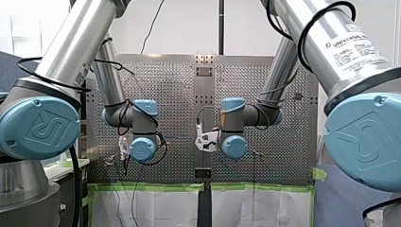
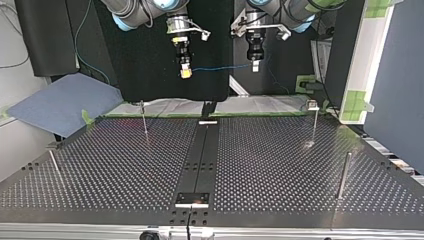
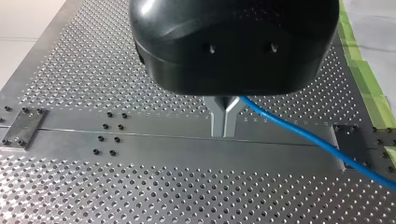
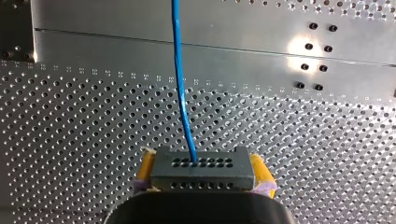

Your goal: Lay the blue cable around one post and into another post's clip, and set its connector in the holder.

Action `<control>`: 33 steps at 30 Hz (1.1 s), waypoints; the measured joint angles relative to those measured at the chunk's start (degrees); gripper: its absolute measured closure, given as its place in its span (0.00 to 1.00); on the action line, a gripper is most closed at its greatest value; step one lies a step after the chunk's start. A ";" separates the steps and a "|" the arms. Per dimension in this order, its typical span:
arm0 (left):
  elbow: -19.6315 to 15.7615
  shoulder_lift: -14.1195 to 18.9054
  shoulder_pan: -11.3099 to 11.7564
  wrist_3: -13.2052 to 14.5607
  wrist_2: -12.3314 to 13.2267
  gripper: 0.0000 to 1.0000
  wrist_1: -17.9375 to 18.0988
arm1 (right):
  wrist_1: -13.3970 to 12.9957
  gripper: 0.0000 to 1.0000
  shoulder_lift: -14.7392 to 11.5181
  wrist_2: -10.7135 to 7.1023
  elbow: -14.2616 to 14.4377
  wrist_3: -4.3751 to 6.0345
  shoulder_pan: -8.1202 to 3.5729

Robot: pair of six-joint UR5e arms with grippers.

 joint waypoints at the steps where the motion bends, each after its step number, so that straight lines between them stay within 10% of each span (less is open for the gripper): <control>1: 0.00 0.00 0.00 0.00 0.00 1.00 0.00 | 0.00 1.00 0.00 0.00 0.00 0.00 0.00; 33: 0.00 0.00 0.00 0.00 0.00 1.00 0.00 | 0.00 1.00 0.00 0.00 0.00 0.00 0.00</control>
